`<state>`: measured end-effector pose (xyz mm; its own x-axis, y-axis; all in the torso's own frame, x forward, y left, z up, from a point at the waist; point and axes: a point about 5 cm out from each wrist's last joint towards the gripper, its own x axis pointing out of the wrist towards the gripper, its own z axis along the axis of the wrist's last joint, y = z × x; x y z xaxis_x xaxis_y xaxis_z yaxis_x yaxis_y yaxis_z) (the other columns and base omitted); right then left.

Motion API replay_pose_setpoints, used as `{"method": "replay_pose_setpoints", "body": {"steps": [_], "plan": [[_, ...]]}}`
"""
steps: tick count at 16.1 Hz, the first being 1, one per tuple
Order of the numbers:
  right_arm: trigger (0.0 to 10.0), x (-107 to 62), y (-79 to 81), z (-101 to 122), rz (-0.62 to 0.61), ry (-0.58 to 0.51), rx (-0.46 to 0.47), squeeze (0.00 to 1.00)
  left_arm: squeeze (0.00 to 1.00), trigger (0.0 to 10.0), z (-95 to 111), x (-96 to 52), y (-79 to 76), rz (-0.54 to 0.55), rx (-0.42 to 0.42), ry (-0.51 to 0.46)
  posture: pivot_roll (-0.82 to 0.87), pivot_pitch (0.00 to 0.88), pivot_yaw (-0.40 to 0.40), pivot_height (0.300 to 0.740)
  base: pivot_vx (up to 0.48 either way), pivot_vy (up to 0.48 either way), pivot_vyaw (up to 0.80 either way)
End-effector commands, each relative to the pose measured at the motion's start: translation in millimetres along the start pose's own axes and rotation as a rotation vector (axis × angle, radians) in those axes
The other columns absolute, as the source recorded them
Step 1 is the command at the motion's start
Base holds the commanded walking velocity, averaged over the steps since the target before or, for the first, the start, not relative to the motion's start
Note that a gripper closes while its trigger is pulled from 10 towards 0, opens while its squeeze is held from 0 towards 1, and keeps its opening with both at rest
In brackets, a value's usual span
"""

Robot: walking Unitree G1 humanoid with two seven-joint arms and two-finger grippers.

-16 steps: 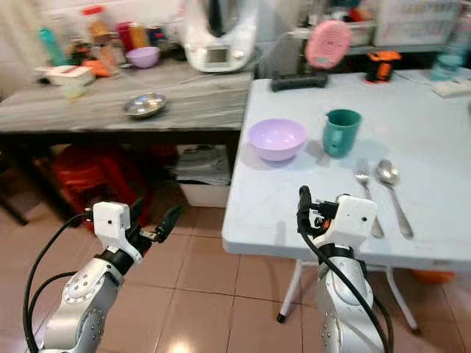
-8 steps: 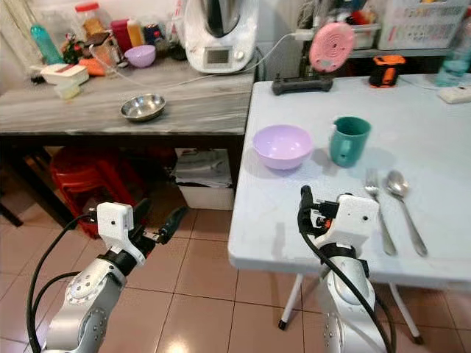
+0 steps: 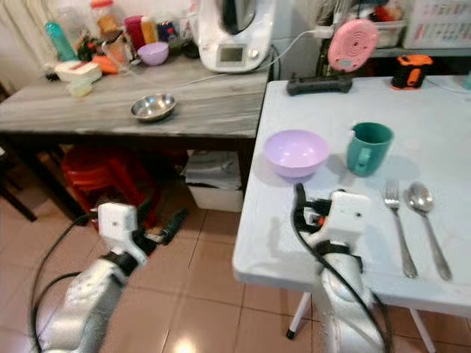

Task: Setting the table

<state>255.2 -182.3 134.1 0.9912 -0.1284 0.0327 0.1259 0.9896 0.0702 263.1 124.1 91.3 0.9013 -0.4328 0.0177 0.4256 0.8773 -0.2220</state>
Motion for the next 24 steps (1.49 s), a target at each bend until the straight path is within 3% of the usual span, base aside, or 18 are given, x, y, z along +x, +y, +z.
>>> {"method": "replay_pose_setpoints", "body": {"steps": [1, 12, 16, 19, 21, 24], "plan": [[10.0, 2.4, 7.9, 5, 0.030, -0.021, 0.010, 0.00, 0.00, 10.0, 6, -4.4, 8.0, 0.019, 0.021, -0.012, -0.08, 0.000, 0.114, 0.740, 0.289, 0.000, 0.00], [10.0, 13.7, 7.0, 14, 0.054, -0.050, -0.058, 0.00, 0.00, 10.0, -1, -6.3, 4.8, 0.012, 0.010, 0.013, -0.09, 0.000, 0.104, 0.740, 0.289, 0.000, 0.00], [10.0, 17.3, 9.6, 7, 0.113, -0.005, -0.093, 0.00, 0.00, 10.0, -4, -10.3, 5.0, 0.008, 0.013, 0.025, -0.09, 0.000, 0.096, 0.740, 0.000, 0.000, 0.00], [10.0, 22.2, 13.2, 5, 0.194, 0.026, -0.165, 0.00, 0.00, 10.0, -8, -15.7, -0.4, -0.058, 0.022, 0.048, -0.09, 0.001, 0.090, 0.740, 0.000, 0.000, 0.00], [10.0, 27.1, 15.4, 6, 0.279, 0.047, -0.228, 0.00, 0.00, 10.0, -11, -21.5, -14.2, -0.183, 0.022, 0.065, -0.09, 0.021, 0.082, 0.740, 0.000, 0.000, 0.00], [10.0, 30.0, 16.9, 6, 0.338, 0.069, -0.280, 0.00, 0.00, 10.0, -12, -25.5, -19.0, -0.238, 0.030, 0.073, -0.10, 0.036, 0.074, 0.740, 0.000, 0.000, 0.00]]}}
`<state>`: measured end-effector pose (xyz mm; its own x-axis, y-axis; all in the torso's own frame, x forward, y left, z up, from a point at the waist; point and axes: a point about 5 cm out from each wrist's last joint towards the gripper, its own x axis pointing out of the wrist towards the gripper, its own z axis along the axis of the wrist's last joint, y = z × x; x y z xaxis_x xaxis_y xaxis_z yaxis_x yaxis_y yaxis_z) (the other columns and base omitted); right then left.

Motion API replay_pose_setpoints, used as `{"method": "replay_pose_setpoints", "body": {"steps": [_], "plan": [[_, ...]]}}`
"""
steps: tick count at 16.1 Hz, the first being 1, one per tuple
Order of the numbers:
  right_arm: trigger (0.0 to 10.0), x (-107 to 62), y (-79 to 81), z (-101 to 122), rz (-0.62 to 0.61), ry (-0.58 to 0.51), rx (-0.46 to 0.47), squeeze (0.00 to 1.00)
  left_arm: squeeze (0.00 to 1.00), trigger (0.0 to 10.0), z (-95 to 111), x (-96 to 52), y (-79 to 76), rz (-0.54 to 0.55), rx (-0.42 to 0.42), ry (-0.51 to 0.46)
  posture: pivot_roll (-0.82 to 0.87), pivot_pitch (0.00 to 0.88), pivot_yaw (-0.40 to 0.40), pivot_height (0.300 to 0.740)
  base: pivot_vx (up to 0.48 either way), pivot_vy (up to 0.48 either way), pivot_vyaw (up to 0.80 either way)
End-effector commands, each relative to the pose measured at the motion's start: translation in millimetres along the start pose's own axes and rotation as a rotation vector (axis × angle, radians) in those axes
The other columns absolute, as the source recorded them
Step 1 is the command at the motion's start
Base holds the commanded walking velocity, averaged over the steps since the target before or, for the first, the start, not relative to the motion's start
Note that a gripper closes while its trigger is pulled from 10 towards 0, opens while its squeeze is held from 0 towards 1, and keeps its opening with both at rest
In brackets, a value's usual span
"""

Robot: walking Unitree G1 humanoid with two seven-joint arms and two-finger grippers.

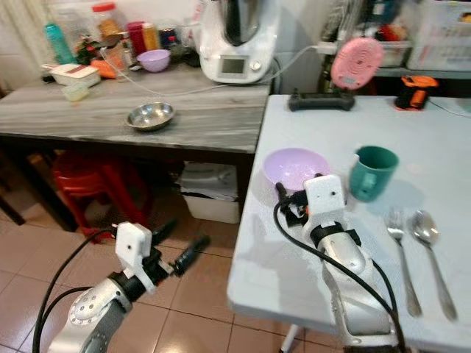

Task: Setting the table

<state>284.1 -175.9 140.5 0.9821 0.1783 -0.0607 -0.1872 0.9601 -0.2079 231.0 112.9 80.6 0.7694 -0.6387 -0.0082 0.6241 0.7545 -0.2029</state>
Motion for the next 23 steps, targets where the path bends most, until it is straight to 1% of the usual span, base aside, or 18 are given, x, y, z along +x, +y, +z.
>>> {"method": "replay_pose_setpoints", "body": {"steps": [1, 2, 4, 6, 7, 10, 12, 13, 14, 15, 20, 23], "plan": [[10.0, 5.3, 3.7, 2, 0.035, 0.013, -0.022, 0.00, 0.00, 10.0, 3, -2.7, 1.2, -0.015, 0.016, -0.001, -0.10, 0.038, 0.074, 0.740, 0.000, 0.000, 0.00], [10.0, 13.0, -4.3, 4, 0.071, 0.050, -0.109, 0.00, 0.00, 10.0, 4, -4.3, 0.9, -0.032, 0.020, 0.005, -0.10, 0.051, 0.069, 0.740, 0.000, 0.000, 0.00], [10.0, 15.4, -6.4, 5, 0.085, 0.064, -0.128, 0.00, 0.00, 10.0, 4, -4.7, 0.8, -0.037, 0.019, 0.006, -0.10, 0.051, 0.069, 0.740, 0.000, 0.000, 0.00], [10.0, 31.1, -10.5, 12, 0.155, 0.082, -0.171, 0.00, 0.00, 10.0, 5, -4.7, -6.4, -0.103, 0.011, -0.004, -0.10, 0.061, 0.066, 0.740, 0.000, 0.000, 0.00], [10.0, 38.5, -9.4, 13, 0.190, 0.098, -0.195, 0.00, 0.00, 10.0, 6, -5.4, -9.4, -0.129, 0.022, -0.003, -0.10, 0.061, 0.066, 0.740, 0.000, 0.000, 0.00], [10.0, 52.1, -1.9, 13, 0.263, 0.114, -0.267, 0.00, 0.00, 10.0, 6, -5.0, -9.8, -0.131, 0.022, -0.004, -0.09, 0.063, 0.061, 0.740, 0.000, 0.000, 0.00], [10.0, 64.6, -0.9, 12, 0.295, 0.144, -0.313, 0.00, 0.00, 10.0, 6, -4.9, -10.1, -0.133, 0.020, -0.003, -0.09, 0.062, 0.061, 0.740, 0.000, 0.000, 0.00], [4.7, 67.9, -1.6, 10, 0.296, 0.160, -0.311, 0.00, 0.00, 10.0, 6, -4.8, -10.4, -0.134, 0.019, -0.002, -0.09, 0.062, 0.061, 0.740, 0.000, 0.000, 0.00], [0.4, 70.6, -2.6, 9, 0.296, 0.178, -0.308, 0.00, 0.00, 10.0, 6, -4.8, -10.6, -0.135, 0.018, -0.002, -0.08, 0.058, 0.057, 0.740, 0.000, 0.000, 0.00], [0.0, 73.0, -4.7, 9, 0.305, 0.182, -0.311, 0.00, 0.00, 10.0, 5, -4.7, -12.0, -0.146, 0.015, -0.008, -0.08, 0.055, 0.055, 0.740, 0.000, 0.000, 0.00], [0.0, 75.2, -9.7, 7, 0.335, 0.179, -0.323, 0.00, 0.00, 10.0, 10, -3.7, -16.5, -0.203, -0.007, -0.026, -0.08, 0.049, 0.056, 0.740, 0.000, 0.000, 0.00], [0.0, 71.0, -13.1, 5, 0.341, 0.167, -0.332, 0.00, 0.00, 10.0, 11, -4.4, -16.5, -0.231, -0.009, -0.023, -0.09, 0.042, 0.065, 0.740, 0.000, 0.000, 0.00]]}}
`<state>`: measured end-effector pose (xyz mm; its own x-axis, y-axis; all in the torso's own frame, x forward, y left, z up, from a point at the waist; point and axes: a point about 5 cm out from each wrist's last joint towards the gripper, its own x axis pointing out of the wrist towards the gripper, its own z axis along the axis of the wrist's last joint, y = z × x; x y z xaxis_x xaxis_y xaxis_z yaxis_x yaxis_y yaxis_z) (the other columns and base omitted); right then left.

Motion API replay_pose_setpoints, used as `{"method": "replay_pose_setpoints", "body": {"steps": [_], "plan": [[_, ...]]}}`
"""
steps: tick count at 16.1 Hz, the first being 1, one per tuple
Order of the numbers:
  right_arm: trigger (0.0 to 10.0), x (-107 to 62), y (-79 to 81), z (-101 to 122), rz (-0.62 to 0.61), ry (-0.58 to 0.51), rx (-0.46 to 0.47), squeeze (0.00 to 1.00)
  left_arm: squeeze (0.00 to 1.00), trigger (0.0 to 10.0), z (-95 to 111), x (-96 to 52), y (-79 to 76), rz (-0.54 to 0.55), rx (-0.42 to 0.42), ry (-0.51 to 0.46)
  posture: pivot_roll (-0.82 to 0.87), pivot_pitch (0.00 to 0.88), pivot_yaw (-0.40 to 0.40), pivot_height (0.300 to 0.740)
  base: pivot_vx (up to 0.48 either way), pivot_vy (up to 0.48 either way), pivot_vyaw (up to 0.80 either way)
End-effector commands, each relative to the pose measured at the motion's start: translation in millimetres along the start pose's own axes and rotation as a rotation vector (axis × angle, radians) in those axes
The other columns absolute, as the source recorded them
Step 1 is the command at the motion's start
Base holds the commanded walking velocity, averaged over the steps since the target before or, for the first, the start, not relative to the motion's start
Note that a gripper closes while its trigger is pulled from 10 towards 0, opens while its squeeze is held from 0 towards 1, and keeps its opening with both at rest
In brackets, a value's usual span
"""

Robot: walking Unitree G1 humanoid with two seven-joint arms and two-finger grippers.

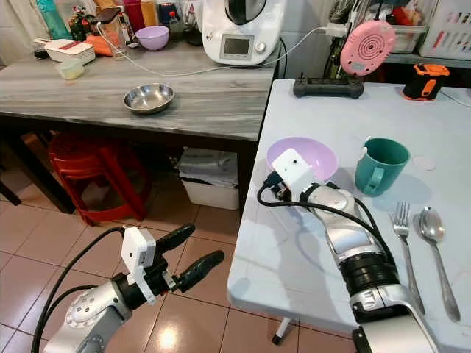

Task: Setting the table

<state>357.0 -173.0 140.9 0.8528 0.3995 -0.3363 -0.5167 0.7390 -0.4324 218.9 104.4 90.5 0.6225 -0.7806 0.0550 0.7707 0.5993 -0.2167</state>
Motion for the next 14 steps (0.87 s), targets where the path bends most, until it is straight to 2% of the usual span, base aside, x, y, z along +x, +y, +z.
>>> {"method": "replay_pose_setpoints", "body": {"steps": [1, 9, 14], "plan": [[0.0, -3.2, -2.6, 1.0, 0.001, -0.013, -0.020, 0.00, 0.00, 10.0, 4.1, -0.3, -0.6, -0.020, 0.010, -0.002, -0.09, 0.041, 0.067, 0.740, 0.000, 0.000, 0.00], [0.0, -9.5, -3.6, 1.4, -0.017, -0.046, -0.005, 0.00, 0.00, 10.0, 4.0, -1.2, 2.9, -0.025, 0.008, 0.011, -0.08, 0.040, 0.082, 0.740, 0.000, 0.000, 0.00], [0.0, -10.9, 2.3, 1.0, -0.014, -0.068, 0.021, 0.00, 0.00, 10.0, 4.2, -0.9, 3.5, -0.019, 0.013, 0.016, -0.08, 0.032, 0.087, 0.740, 0.000, 0.000, 0.00]]}}
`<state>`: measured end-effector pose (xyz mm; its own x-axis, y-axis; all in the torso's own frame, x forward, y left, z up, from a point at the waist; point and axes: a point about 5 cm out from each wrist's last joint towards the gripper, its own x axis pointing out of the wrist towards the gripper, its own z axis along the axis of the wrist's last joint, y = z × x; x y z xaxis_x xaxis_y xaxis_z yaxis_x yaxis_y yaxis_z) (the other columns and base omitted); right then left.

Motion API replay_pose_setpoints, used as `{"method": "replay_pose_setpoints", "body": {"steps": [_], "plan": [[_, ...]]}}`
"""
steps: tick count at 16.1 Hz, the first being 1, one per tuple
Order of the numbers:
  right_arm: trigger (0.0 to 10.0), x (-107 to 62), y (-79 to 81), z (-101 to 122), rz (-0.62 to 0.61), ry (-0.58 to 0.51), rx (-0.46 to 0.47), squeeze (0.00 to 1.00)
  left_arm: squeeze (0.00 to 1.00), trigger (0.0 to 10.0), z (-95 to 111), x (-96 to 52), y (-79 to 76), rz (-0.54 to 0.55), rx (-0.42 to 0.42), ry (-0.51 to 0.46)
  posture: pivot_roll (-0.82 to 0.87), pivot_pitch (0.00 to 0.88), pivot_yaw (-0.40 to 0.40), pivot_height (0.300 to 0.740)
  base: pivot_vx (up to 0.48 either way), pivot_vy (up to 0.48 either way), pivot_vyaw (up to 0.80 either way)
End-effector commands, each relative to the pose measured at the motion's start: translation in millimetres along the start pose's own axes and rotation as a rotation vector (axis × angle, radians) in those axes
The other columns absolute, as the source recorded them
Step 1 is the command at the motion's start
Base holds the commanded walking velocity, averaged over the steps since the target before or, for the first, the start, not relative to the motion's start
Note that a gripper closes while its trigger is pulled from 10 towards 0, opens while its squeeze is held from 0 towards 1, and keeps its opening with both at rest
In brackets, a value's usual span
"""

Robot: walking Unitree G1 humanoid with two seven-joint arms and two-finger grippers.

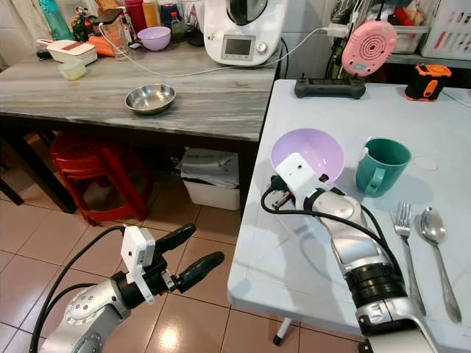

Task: Setting the table

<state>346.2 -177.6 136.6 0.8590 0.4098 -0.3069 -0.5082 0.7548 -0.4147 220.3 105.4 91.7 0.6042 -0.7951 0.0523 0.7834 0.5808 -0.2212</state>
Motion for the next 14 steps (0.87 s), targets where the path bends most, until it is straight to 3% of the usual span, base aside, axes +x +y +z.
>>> {"method": "replay_pose_setpoints", "body": {"steps": [1, 3, 5, 6, 8, 9, 10, 14], "plan": [[0.0, -1.2, -1.0, 8, -0.012, -0.041, 0.011, 0.00, 0.00, 10.0, 3, -1.0, 2.2, 0.005, 0.020, 0.009, -0.07, 0.031, 0.088, 0.740, 0.000, 0.000, 0.00], [0.0, -2.8, 1.4, 21, -0.040, -0.103, 0.005, 0.00, 0.00, 10.0, 4, -1.9, 5.3, 0.049, 0.021, 0.000, -0.07, 0.026, 0.091, 0.740, 0.000, 0.000, 0.00], [0.0, -6.0, 6.2, 39, -0.066, -0.192, 0.034, 0.00, 0.00, 10.0, 8, -4.5, 19.1, 0.163, 0.040, -0.021, -0.07, 0.022, 0.088, 0.740, 0.000, 0.000, 0.00], [0.0, -11.0, 10.9, 49, -0.116, -0.258, 0.074, 0.00, 0.00, 10.0, 8, -7.8, 38.8, 0.307, 0.024, 0.002, -0.06, 0.019, 0.088, 0.740, 0.000, 0.000, 0.00], [0.0, -16.6, 16.6, 52, -0.158, -0.292, 0.126, 0.00, 0.00, 10.0, 7, -11.8, 55.8, 0.429, -0.008, 0.013, -0.06, 0.018, 0.087, 0.740, 0.000, 0.000, 0.00], [3.0, -23.8, 26.2, 46, -0.203, -0.305, 0.200, 0.00, 0.00, 10.0, 13, -15.9, 69.5, 0.524, 0.005, -0.015, -0.06, 0.015, 0.081, 0.740, 0.000, 0.000, 0.00], [10.0, -29.9, 34.5, 41, -0.235, -0.321, 0.273, 0.00, 0.00, 10.0, 19, -19.5, 78.1, 0.594, 0.013, -0.052, -0.06, 0.011, 0.081, 0.740, 0.000, 0.000, 0.00], [10.0, -46.8, 46.2, 40, -0.344, -0.380, 0.361, 0.00, 0.00, 10.0, 27, -21.9, 91.4, 0.704, 0.002, -0.109, -0.07, 0.000, 0.092, 0.740, 0.000, 0.000, 0.00]]}}
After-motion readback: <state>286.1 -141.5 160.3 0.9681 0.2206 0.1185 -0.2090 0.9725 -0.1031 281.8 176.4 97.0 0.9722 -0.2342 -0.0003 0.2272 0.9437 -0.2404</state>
